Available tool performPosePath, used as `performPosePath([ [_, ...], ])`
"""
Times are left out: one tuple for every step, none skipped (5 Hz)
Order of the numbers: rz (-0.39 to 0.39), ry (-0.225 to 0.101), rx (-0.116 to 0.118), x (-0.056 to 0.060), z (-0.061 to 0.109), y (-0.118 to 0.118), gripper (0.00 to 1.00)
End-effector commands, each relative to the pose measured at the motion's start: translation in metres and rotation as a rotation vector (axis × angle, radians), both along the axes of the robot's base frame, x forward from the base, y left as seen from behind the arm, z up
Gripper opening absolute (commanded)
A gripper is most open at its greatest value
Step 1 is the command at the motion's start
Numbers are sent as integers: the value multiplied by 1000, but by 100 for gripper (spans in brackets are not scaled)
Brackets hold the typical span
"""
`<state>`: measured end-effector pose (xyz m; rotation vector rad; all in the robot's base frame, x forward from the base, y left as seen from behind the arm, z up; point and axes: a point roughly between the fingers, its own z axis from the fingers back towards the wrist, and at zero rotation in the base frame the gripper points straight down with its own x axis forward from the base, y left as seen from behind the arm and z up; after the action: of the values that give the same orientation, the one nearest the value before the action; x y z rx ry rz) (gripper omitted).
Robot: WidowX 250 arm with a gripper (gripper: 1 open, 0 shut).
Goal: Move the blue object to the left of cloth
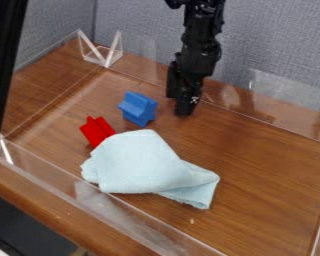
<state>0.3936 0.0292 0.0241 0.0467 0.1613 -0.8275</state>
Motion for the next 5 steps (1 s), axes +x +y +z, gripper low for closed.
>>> performPosePath([
  [18,-18,-3,0,1,16,100],
  [25,-20,-3,-3,1,20,100],
  [31,-23,-4,-6,2,23,100],
  [36,-27,-6,-7,2,26,100],
  [38,-32,-10,-7,2,27,100],
])
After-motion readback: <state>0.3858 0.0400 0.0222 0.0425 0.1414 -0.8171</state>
